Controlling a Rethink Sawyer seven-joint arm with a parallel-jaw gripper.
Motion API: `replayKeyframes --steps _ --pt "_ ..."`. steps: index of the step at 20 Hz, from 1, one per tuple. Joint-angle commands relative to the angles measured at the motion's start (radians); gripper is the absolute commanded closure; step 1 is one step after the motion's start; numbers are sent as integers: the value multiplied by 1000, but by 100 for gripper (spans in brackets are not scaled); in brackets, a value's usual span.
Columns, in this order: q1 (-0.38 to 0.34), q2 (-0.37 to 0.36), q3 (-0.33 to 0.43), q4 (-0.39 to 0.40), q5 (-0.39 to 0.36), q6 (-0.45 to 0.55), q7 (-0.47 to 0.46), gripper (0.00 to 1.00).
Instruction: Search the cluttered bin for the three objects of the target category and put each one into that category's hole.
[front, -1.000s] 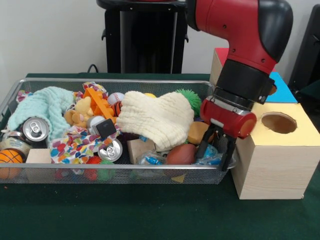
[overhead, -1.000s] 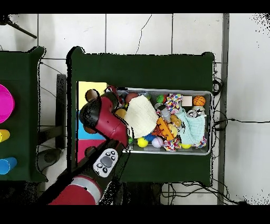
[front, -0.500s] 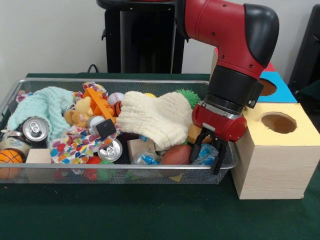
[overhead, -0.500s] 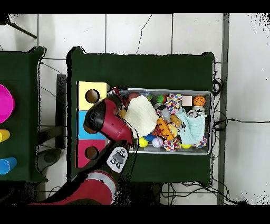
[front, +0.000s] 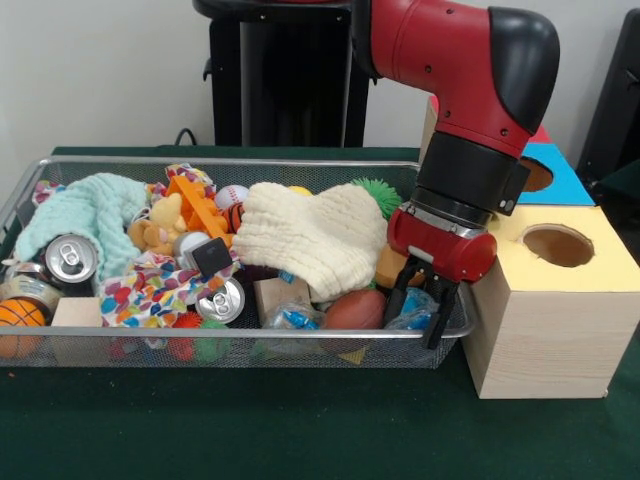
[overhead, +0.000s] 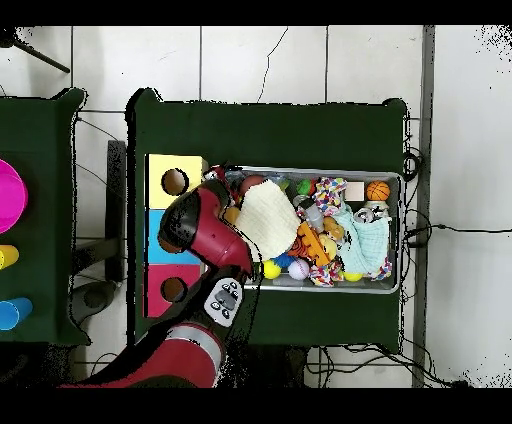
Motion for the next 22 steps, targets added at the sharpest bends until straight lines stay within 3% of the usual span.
replayKeyframes --steps 1,15,22 --pt "-13 52 191 119 -67 70 195 0" --pt "-60 12 230 148 -187 -12 195 0" --pt "-89 1 253 152 -274 -91 240 0"
